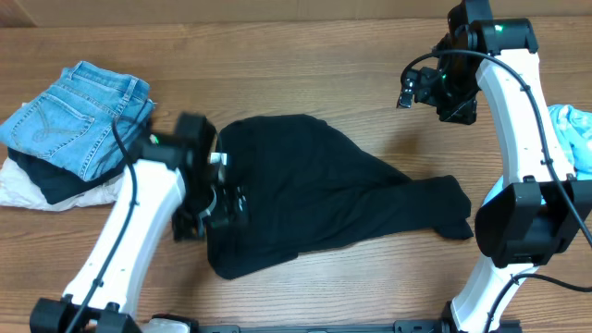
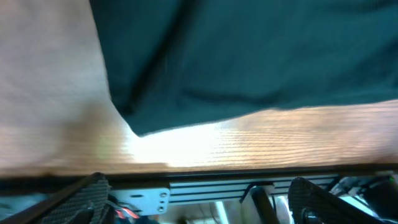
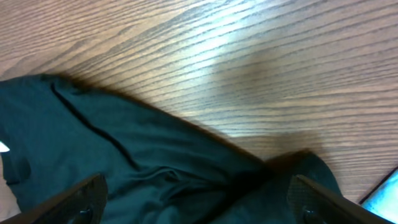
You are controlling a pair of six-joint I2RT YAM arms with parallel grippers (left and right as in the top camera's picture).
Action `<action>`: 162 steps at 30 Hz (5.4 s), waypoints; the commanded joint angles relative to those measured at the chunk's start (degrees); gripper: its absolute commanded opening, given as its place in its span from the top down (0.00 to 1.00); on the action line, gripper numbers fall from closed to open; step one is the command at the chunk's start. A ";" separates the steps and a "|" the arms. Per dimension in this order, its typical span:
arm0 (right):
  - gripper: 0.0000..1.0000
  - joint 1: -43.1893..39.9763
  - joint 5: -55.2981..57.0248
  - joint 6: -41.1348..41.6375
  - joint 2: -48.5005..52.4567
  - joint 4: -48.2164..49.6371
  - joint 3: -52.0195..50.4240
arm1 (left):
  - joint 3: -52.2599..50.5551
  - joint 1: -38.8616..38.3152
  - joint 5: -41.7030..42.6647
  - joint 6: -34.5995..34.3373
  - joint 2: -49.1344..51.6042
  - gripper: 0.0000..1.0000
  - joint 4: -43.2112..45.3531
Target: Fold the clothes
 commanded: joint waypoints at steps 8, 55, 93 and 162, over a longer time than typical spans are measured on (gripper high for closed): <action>0.02 -0.13 0.61 -0.24 -1.09 0.98 1.09 | -26.40 -3.69 8.39 -16.92 -3.04 0.16 21.29; 0.01 -3.30 5.92 1.01 -1.09 0.81 1.09 | 3.04 3.98 -17.44 -9.88 -8.44 0.96 0.57; 0.13 20.72 1.44 12.59 -24.63 -9.33 -16.74 | 14.32 17.09 -24.57 -1.77 -13.22 0.80 -6.60; 0.96 21.38 7.39 19.08 -27.85 26.60 -48.57 | 1.95 16.26 -1.31 4.50 -13.22 0.23 -6.14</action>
